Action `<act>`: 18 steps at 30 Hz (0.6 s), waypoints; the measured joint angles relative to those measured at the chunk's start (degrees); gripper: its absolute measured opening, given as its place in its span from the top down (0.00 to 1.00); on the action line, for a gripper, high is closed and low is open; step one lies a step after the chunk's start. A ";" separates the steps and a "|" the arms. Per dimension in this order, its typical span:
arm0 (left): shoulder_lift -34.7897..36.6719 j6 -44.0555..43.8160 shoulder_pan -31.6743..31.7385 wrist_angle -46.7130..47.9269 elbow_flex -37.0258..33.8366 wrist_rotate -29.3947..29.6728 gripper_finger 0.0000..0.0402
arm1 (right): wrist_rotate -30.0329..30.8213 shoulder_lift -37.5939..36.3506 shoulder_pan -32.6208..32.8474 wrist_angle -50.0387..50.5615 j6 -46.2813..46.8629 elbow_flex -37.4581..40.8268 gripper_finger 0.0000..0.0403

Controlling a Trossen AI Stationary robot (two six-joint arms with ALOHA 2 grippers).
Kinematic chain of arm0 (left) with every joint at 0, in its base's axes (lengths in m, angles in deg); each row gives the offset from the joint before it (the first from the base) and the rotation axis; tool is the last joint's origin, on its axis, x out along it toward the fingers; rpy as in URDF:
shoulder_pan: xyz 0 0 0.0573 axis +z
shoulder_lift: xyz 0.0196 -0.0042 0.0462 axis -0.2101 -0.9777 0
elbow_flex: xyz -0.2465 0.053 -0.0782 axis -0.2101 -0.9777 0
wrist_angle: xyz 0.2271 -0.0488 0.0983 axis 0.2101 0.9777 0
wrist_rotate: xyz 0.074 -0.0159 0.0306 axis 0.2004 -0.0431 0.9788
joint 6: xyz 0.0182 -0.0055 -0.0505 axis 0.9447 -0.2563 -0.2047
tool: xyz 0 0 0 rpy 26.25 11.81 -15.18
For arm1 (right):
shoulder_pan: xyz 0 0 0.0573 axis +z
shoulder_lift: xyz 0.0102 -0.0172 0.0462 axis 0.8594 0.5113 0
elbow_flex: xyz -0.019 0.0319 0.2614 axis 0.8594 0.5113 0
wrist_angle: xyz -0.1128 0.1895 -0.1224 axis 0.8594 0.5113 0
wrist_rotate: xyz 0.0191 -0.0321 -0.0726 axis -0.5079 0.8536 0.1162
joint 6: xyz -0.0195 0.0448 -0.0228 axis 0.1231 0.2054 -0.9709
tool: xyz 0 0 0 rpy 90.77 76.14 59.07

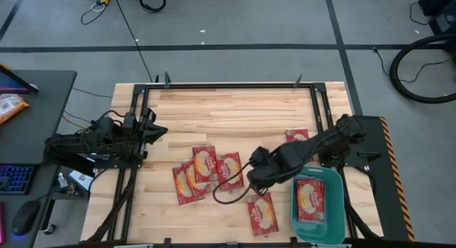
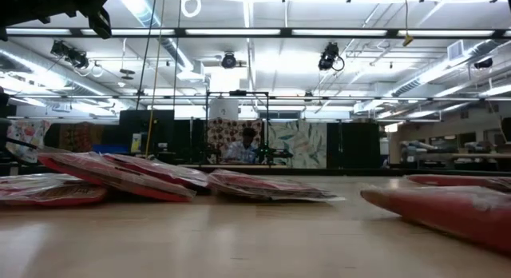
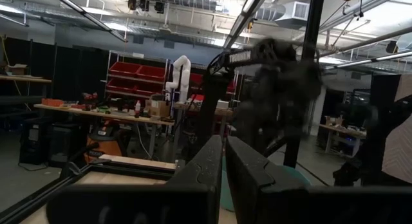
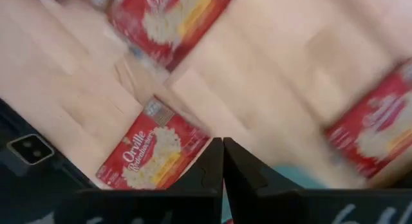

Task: Sort popcorn bags into baskets
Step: Put the red popcorn into the green bin

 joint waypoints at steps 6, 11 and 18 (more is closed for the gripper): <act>0.00 -0.01 0.00 0.00 -0.01 0.01 0.93 | -13.24 3.96 0.11 -14.85 1.08 8.44 0.94; 0.00 0.01 0.00 0.03 0.00 0.02 0.93 | -14.86 7.94 0.65 -24.34 -1.20 10.80 0.94; 0.00 0.01 0.00 0.03 0.00 0.02 0.93 | -13.50 14.26 0.47 -29.45 -7.74 10.80 0.87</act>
